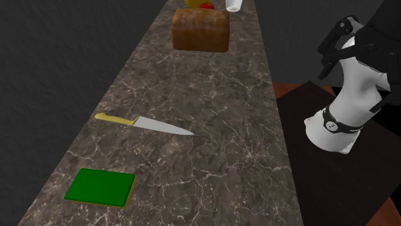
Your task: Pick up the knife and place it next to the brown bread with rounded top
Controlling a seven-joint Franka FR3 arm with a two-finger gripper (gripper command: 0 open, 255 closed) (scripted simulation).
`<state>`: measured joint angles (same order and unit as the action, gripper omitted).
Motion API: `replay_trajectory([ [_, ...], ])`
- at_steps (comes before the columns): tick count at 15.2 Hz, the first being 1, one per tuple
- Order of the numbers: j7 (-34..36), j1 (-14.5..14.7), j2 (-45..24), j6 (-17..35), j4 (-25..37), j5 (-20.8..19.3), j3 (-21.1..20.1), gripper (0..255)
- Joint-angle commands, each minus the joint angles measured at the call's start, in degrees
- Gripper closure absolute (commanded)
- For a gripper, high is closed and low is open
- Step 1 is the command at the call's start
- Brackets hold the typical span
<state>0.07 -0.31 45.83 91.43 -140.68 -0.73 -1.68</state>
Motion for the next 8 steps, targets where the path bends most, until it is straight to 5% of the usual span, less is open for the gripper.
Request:
replay_trajectory([
  [1,0.00,0.00,0.00,0.00,0.00,0.00,0.00,0],
  [8,-2.31,-3.07,-11.98,10.84,2.59,-2.51,4.44,0],
])
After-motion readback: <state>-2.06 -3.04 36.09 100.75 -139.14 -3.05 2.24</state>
